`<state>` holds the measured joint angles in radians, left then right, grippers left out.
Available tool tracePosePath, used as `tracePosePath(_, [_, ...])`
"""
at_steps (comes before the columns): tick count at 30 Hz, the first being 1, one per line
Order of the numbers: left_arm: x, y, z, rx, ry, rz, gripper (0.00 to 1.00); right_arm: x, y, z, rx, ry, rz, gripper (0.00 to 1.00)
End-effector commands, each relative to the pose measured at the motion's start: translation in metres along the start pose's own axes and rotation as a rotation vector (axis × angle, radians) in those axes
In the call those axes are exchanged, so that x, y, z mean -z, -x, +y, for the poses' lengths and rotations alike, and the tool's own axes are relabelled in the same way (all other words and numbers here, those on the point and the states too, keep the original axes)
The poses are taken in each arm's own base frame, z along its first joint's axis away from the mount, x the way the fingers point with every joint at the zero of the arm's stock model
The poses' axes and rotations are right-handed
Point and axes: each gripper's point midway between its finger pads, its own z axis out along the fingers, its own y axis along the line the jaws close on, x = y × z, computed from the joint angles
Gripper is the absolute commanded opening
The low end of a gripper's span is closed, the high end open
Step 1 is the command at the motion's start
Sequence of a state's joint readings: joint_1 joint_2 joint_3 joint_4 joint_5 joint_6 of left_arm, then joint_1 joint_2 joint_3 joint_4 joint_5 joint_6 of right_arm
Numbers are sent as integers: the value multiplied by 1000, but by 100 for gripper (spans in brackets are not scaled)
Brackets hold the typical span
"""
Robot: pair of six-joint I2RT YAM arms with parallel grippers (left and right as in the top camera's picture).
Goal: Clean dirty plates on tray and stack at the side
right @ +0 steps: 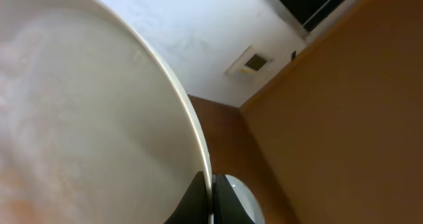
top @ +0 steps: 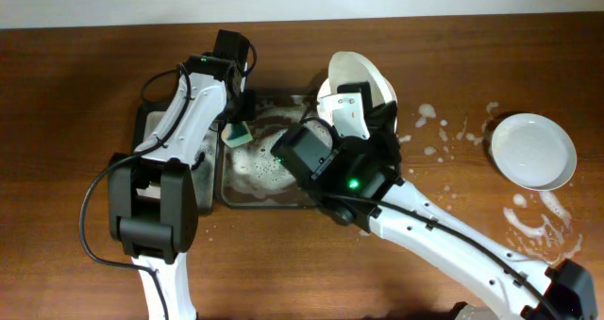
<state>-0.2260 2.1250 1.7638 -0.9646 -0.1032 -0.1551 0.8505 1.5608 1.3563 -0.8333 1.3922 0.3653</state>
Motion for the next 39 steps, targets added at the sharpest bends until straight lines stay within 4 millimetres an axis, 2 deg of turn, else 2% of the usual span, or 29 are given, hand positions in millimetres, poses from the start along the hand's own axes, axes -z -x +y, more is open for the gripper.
tracePosePath(1, [3,5,-3,14,-16,-13,1,25,22,-20,-44,-129,-118,4])
tracePosePath(3, [3,5,-3,14,-15,-13,0,30,24,-17,-53,-116,-128,4])
tracePosePath(16, [3,5,-3,14,-16,-13,1,30,24,-17,-56,-114,-128,4])
tracePosePath(18, [3,5,-3,14,-16,-13,0,29,22,-12,-53,-83,-117,4])
tracePosePath(20, [3,5,-3,14,-16,-13,0,30,24,-16,-60,-106,-128,4])
tracePosePath(21, [3,5,-3,14,-15,-14,1,35,18,4,-33,9,-103,4])
tracePosePath(22, [3,5,-3,14,-16,-14,1,36,18,3,-20,1,-106,4])
tracePosePath(23, [3,5,-3,14,-16,-13,1,36,22,-11,-25,-75,-131,4])
tracePosePath(24, [3,5,-3,14,-15,-13,0,35,16,8,-23,32,-92,4])
tracePosePath(25, [3,5,-3,14,-16,-13,0,33,7,17,18,88,-58,4])
tracePosePath(26, [3,5,-3,14,-16,-12,0,29,6,14,15,77,-51,4])
tracePosePath(28, [3,5,-3,14,-15,-13,1,36,-21,64,-19,379,107,4])
tracePosePath(31, [3,5,-3,14,-15,-12,1,12,-51,70,-104,441,296,4])
tracePosePath(33, [2,4,-3,14,-15,-9,1,-13,-70,61,-156,373,365,4])
tracePosePath(35, [-1,0,-2,13,-13,1,1,-26,-90,64,-151,333,397,4])
tracePosePath(38, [-1,-1,-2,12,-13,4,1,-42,-127,83,-123,257,376,4])
tracePosePath(39, [-1,-1,-2,12,-13,4,1,-44,-133,86,-120,243,368,4])
